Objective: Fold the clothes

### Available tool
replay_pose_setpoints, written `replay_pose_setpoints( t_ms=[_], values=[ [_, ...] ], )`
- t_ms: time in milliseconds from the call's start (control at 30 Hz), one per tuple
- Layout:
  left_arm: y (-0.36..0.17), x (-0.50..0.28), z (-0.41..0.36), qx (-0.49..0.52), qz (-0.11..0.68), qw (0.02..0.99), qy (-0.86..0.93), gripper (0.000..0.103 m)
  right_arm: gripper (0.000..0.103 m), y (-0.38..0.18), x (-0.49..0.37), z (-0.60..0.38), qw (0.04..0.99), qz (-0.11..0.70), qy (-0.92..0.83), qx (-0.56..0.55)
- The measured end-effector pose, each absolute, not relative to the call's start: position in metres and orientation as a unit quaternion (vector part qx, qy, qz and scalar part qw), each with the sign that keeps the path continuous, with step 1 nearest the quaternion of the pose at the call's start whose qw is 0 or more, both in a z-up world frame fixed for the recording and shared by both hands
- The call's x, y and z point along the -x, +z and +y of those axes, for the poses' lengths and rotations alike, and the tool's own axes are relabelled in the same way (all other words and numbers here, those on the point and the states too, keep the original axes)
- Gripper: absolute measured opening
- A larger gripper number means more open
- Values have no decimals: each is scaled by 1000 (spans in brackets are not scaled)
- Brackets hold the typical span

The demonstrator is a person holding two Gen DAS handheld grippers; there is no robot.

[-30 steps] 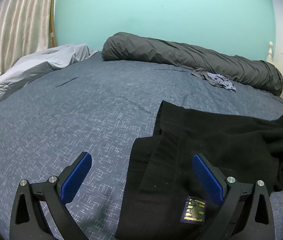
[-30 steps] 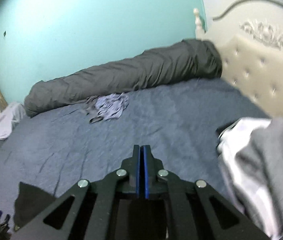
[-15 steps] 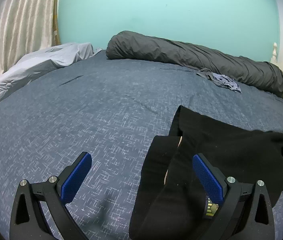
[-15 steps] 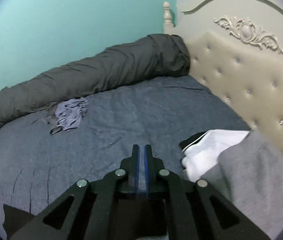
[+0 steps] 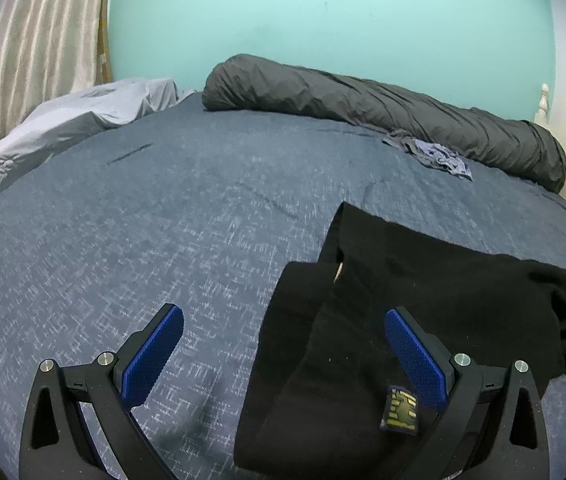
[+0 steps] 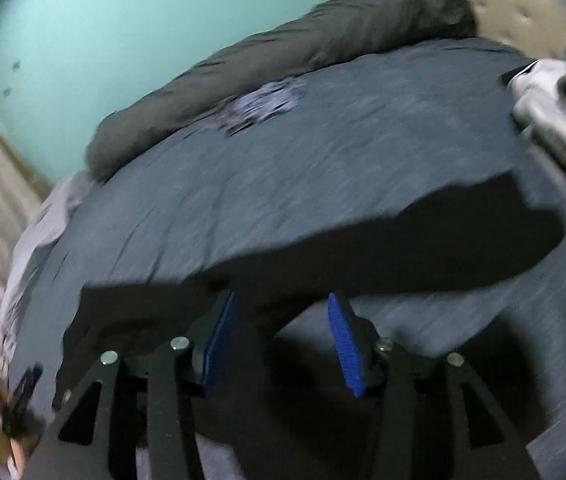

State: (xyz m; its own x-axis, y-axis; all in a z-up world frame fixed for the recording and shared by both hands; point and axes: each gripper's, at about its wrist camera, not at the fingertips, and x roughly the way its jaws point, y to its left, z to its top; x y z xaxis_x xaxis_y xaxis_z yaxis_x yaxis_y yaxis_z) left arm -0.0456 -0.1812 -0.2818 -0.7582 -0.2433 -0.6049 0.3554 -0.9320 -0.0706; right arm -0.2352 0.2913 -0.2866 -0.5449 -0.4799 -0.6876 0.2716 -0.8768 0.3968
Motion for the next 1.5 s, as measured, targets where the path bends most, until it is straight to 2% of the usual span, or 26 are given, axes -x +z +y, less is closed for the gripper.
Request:
replay_pose_setpoints(
  t_ms=[233, 767, 1067, 1500],
  values=[
    [-289, 39, -192, -329, 121, 157, -923, 103, 61, -313, 178, 243, 288, -146, -850, -417],
    [-296, 50, -186, -350, 140, 142, -915, 103, 62, -338, 187, 242, 305, -193, -834, -418],
    [-291, 62, -173, -363, 115, 138, -914, 103, 62, -336, 195, 256, 299, -231, -830, -410],
    [-271, 134, -176, -397, 106, 130, -902, 103, 62, -331, 207, 286, 282, -272, -833, -391]
  ],
)
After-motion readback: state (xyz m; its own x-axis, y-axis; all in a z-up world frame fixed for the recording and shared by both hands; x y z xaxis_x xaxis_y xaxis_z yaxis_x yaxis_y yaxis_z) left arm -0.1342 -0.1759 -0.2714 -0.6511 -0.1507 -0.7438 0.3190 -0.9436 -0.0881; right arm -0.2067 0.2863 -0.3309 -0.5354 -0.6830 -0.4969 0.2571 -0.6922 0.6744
